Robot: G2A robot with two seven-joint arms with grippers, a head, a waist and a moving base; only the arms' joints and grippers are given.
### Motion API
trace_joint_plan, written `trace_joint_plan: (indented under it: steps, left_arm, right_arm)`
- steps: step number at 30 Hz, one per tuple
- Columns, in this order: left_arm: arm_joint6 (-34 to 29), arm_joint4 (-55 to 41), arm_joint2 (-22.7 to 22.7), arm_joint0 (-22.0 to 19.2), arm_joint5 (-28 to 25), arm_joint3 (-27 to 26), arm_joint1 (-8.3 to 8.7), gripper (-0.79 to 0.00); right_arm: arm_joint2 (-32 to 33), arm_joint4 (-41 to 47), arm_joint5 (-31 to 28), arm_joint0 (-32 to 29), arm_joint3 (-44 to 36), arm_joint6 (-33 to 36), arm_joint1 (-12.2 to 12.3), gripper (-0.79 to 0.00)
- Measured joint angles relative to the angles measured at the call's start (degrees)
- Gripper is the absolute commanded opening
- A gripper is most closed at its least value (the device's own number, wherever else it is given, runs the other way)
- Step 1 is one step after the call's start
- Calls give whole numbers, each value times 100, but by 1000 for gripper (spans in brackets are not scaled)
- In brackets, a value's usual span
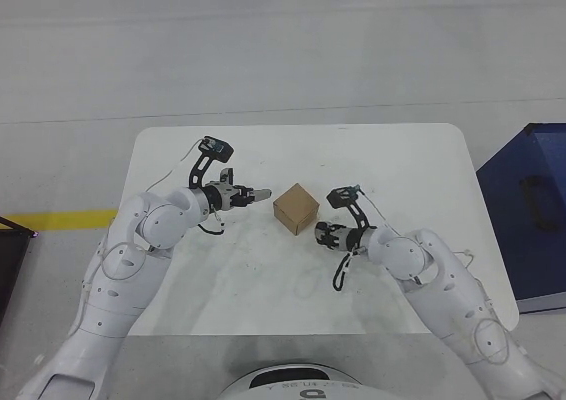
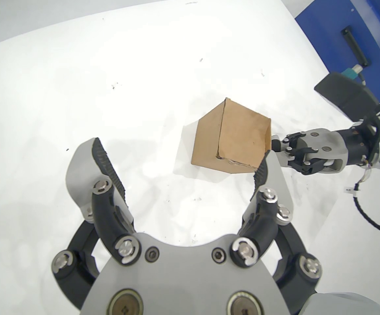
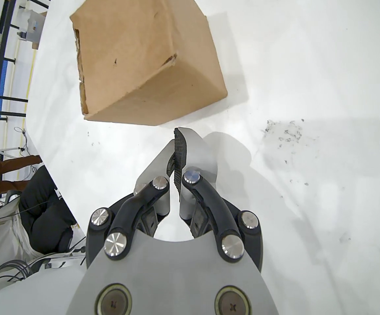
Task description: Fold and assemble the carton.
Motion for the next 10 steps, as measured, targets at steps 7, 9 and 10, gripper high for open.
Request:
trace_joint_plan:
  steps: [7,9,10]
  left_arm:
    - [0,0,0,0,0,0,0,0]
    - [0,0,0,0,0,0,0,0]
    - [0,0,0,0,0,0,0,0]
  right_arm:
    - [-258,110,89,213,6,-228,-82,-785]
    - [-180,252,-72,181,-17,-242,-69,-785]
    - [-85,338,-165,123,-47,-235,-49,-785]
